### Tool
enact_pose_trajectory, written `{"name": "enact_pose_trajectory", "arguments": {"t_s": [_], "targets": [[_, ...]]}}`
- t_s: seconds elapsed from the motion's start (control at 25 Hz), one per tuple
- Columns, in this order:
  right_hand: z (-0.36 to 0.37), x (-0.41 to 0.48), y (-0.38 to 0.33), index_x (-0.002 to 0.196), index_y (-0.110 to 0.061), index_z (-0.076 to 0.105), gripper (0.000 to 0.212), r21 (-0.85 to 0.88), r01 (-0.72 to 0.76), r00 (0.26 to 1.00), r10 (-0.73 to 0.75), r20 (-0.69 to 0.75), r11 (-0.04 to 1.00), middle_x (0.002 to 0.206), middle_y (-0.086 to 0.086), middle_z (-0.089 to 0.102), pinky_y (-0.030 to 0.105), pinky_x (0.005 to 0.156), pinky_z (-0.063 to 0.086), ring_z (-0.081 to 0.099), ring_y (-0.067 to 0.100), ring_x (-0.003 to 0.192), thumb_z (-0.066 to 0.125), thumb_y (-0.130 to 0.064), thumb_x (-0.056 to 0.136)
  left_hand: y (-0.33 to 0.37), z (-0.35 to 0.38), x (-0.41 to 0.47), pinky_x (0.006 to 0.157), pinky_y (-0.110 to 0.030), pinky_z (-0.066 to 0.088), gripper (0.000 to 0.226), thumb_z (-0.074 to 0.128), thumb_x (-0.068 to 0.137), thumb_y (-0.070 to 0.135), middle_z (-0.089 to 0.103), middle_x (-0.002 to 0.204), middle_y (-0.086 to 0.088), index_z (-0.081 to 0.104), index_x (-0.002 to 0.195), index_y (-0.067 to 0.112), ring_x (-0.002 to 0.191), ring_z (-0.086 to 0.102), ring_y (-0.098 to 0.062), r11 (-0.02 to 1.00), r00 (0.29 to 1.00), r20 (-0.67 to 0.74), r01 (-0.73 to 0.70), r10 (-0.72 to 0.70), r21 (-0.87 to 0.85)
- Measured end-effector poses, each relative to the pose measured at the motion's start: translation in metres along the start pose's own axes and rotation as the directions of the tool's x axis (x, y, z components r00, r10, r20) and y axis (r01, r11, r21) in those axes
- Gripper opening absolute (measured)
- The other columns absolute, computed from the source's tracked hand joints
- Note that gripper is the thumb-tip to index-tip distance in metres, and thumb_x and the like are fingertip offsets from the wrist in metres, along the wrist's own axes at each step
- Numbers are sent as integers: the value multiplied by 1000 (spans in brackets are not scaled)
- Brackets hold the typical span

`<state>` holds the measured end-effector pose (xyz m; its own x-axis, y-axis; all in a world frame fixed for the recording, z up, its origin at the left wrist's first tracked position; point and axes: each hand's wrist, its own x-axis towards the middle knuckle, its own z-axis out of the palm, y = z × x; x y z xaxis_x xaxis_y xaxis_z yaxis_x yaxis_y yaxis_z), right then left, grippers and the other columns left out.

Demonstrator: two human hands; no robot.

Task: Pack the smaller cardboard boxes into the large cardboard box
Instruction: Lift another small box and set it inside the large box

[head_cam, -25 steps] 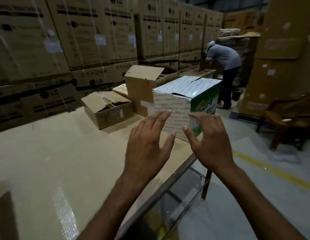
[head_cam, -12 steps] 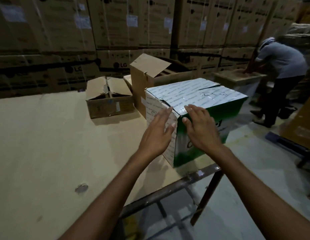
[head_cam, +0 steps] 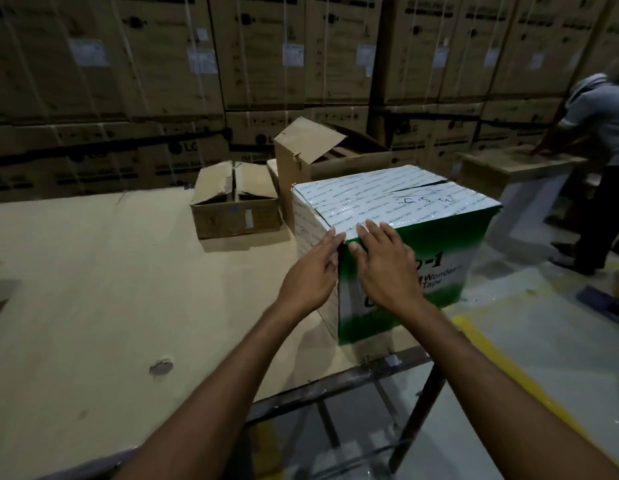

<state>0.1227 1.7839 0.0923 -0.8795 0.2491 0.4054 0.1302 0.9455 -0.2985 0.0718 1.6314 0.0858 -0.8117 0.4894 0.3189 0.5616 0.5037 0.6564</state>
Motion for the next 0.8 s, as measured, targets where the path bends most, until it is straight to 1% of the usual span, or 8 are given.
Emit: {"name": "enact_pose_trajectory", "arguments": {"t_s": [0.12,0.16,0.24,0.36,0.48,0.64,0.72,0.8], "targets": [[-4,10,-8,141,-24,59,50,27,-17,995,20,-96,999,149,0,56,51,117,27,42,20,142,30,-49,108,8,-9,-2,108,-43,47,47,48,106,22,40,160,12,45,150,39,135,53,-18,996,1000,6,2,-2,-87],[-4,16,-14,132,-24,65,46,41,6,992,0,-130,999,137,0,64,50,114,30,50,20,133,34,-48,107,8,-13,-2,103,-40,50,45,50,105,23,47,155,11,48,147,41,128,58,-15,995,1000,-24,7,-9,-101],[1,31,-31,120,-24,70,37,76,97,976,-80,-202,992,121,-1,71,47,108,36,60,19,118,44,-45,106,-3,-22,4,94,-34,54,42,54,103,26,58,144,12,54,140,44,117,63,-8,990,988,-129,65,-81,-125],[10,54,-65,116,-23,72,26,193,217,952,-164,-257,957,116,-2,72,42,105,40,62,17,110,55,-38,103,-29,-40,14,93,-36,56,35,58,100,26,66,131,15,62,132,39,110,65,-5,968,936,-287,149,-204,-202],[24,74,-97,118,-25,71,25,256,296,940,-234,-247,920,118,-4,70,38,106,38,59,14,112,58,-37,100,-59,-60,24,94,-35,55,32,60,98,24,67,127,13,65,129,32,112,63,-9,945,875,-377,229,-304,-232],[52,96,-138,118,-27,72,23,390,259,963,-207,-171,884,121,-6,70,37,106,37,58,14,118,62,-32,98,-102,-81,35,95,-39,56,29,60,99,30,68,124,15,64,127,35,109,64,-8,914,821,-410,310,-397,-263],[62,102,-148,114,-26,74,20,415,266,957,-188,-220,870,121,-6,71,38,105,41,60,15,118,65,-28,95,-122,-84,44,95,-40,56,28,60,99,34,68,123,16,65,127,34,108,64,-5,907,821,-402,306,-406,-290],[64,114,-145,111,-27,74,18,408,246,954,-145,-262,879,122,-8,69,39,105,42,58,12,118,64,-28,96,-132,-82,60,96,-37,56,28,61,99,35,69,122,17,66,126,32,108,64,-1,904,849,-357,281,-390,-321]]}}
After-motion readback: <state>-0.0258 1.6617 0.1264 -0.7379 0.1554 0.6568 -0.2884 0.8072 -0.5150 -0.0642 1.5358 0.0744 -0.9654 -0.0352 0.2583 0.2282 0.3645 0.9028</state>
